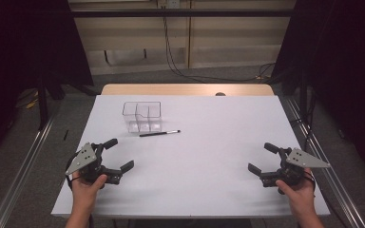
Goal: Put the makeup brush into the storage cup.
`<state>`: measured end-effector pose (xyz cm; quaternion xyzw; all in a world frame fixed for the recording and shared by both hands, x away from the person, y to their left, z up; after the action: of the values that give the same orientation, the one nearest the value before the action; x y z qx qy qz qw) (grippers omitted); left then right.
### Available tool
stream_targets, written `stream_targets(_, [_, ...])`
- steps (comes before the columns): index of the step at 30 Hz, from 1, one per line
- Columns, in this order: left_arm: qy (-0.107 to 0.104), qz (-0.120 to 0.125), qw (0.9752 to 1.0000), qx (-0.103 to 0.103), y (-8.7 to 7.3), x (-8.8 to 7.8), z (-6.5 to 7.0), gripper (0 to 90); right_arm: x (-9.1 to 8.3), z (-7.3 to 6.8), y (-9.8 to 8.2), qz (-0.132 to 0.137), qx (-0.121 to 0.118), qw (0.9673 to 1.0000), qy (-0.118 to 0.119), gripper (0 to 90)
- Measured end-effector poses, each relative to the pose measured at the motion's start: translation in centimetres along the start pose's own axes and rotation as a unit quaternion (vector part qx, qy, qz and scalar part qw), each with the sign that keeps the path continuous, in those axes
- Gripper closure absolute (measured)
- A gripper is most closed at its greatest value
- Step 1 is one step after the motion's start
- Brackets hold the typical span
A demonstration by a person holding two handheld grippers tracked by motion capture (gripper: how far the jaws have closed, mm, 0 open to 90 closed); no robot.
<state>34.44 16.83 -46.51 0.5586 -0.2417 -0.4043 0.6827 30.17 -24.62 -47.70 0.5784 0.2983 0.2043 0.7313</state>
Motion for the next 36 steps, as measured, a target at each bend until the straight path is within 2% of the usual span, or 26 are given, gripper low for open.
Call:
stream_targets(9, [0.002,0.000,1.0000,0.004,0.2,0.4,-0.2,0.0,-0.3,0.0,0.1,0.003,-0.001,1.0000,-0.003,0.0])
stream_targets(11, [0.006,-0.009,0.9999,0.012,0.1,0.6,-0.3,0.0,-0.3,0.0,0.1,0.005,0.000,1.0000,-0.001,0.0])
stream_targets(17, [0.002,-0.003,1.0000,0.007,0.6,1.8,-0.3,0.0,-0.4,0.2,0.0,0.004,0.000,1.0000,-0.002,0.0])
stream_targets(26, [-0.010,-0.008,0.9998,0.012,1.0,3.6,0.3,0.0,-0.6,0.3,0.0,0.005,0.002,1.0000,-0.004,0.0])
stream_targets(36, [-0.014,-0.009,0.9997,0.018,1.6,5.4,0.3,0.0,-0.9,0.4,0.1,0.007,0.003,0.9999,-0.006,0.0])
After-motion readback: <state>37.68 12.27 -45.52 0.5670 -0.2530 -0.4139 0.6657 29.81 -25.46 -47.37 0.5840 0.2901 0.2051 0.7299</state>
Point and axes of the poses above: each handheld gripper's, and its own axes: x roughly forward along the jaws, y roughly out of its top, z roughly to its right, the point moved 10 cm from there along x, roughly forward along the jaws, and after that the axes turned 13 degrees about -x, right-handed, at the moved point
